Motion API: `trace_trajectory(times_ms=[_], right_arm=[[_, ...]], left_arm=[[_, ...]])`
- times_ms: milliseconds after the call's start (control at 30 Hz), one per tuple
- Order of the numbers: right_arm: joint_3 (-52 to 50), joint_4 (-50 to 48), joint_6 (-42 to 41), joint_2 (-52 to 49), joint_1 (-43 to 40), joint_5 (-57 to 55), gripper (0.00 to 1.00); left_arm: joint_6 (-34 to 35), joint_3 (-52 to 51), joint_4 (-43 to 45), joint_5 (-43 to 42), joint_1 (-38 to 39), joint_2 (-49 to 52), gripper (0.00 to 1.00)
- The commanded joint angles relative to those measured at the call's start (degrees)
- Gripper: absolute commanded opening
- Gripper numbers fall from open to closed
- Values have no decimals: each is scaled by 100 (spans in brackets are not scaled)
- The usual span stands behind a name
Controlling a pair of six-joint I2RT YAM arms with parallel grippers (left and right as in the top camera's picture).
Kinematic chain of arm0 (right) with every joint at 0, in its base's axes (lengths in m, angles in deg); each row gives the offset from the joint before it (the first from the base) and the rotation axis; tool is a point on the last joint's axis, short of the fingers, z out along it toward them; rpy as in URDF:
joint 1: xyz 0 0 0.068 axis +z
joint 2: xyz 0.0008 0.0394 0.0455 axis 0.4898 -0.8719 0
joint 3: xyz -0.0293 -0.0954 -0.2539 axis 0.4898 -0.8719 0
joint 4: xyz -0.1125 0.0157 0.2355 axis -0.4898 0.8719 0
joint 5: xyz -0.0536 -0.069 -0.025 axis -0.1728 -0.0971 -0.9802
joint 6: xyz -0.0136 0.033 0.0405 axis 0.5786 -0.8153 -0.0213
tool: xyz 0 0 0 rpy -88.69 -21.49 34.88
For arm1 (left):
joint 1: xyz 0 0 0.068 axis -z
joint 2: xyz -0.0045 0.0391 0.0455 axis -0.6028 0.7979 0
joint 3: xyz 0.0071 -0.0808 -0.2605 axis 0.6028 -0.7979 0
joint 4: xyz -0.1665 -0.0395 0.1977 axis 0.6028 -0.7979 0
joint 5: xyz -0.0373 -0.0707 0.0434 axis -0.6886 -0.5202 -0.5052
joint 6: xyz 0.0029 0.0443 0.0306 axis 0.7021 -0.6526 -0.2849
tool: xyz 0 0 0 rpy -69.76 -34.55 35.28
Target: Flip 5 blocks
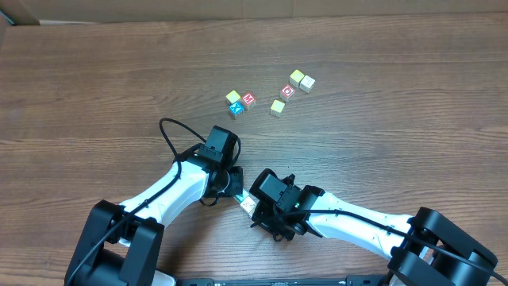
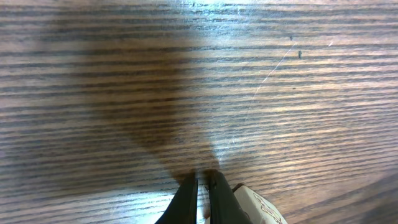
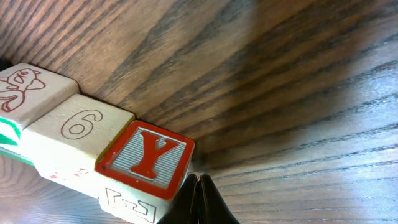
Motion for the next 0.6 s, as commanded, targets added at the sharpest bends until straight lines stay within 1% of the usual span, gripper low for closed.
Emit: trace_trajectory(times_ms=[0,433,567], right_arm=[[63,-101,-160,13,13,-31,4],[63,-103,-192,13,55,-55,4],[63,-101,-192,13,55,-52,4]], left_arm=[[31,-385,66,-44,55,553,4],[0,-385,136,-15,52,555,4],[92,-385,81,105,52,555,4]])
